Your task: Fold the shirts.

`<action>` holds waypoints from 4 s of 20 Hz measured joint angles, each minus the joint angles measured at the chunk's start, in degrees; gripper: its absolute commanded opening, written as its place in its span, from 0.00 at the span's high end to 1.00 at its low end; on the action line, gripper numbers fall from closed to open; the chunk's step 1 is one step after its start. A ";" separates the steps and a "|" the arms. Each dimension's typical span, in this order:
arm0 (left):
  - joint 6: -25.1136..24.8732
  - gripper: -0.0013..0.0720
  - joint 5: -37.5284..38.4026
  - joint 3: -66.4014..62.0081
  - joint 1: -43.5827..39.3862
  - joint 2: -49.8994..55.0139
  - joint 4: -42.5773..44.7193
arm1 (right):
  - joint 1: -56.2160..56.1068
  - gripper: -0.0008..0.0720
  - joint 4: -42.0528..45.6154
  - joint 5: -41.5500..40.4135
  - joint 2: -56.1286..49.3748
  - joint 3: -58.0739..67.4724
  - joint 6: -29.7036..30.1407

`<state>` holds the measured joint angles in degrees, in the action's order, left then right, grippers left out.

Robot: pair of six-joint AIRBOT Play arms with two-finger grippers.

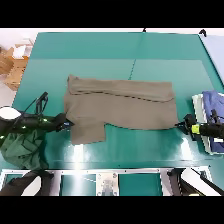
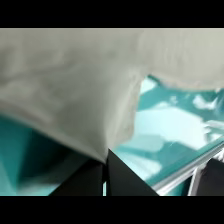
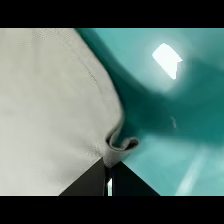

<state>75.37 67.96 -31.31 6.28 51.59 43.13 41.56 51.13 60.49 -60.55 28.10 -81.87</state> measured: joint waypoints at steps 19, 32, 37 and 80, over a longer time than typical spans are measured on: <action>6.86 0.95 10.56 -35.91 -2.38 16.90 5.77 | -10.10 0.96 11.39 10.99 -5.86 27.82 -10.67; 4.81 0.16 -3.93 -61.86 -0.72 45.09 -0.52 | -14.40 0.28 0.57 8.72 -40.54 60.35 -12.04; 6.47 0.59 3.93 -67.12 4.22 46.29 -1.31 | -8.96 0.28 -0.48 19.71 -43.67 66.69 -3.19; 4.07 0.95 -5.86 -84.80 -40.39 76.65 -2.56 | -23.08 0.96 -10.69 34.88 -26.03 73.35 10.82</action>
<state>79.44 62.11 -116.11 -34.11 128.25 40.58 18.48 40.45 95.37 -86.59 101.45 -71.05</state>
